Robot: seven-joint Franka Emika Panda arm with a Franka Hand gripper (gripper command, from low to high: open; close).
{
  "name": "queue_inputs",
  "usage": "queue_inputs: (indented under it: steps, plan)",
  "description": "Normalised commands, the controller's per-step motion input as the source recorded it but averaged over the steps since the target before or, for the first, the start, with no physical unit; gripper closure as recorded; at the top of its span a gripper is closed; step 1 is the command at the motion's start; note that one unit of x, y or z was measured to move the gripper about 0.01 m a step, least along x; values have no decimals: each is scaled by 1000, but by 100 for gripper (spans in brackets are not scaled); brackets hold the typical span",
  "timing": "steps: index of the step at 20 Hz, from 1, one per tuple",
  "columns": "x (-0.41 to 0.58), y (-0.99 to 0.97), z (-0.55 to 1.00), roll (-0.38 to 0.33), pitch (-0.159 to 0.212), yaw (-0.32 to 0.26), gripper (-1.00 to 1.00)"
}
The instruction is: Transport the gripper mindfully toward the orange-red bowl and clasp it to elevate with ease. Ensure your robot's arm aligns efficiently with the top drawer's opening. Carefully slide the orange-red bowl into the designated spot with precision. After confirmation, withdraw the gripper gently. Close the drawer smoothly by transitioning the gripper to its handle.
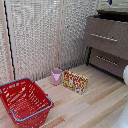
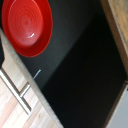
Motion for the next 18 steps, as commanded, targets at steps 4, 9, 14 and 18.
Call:
queue_inputs:
  steps: [4, 9, 14, 18]
  plan:
    - [-1, 273, -339, -365, 87, 89, -100]
    - [-42, 261, -165, -375, 162, 75, -100]
    - [-144, 263, -83, -368, 210, 68, -100]
    - [-161, 265, -70, -364, 222, 64, -100]
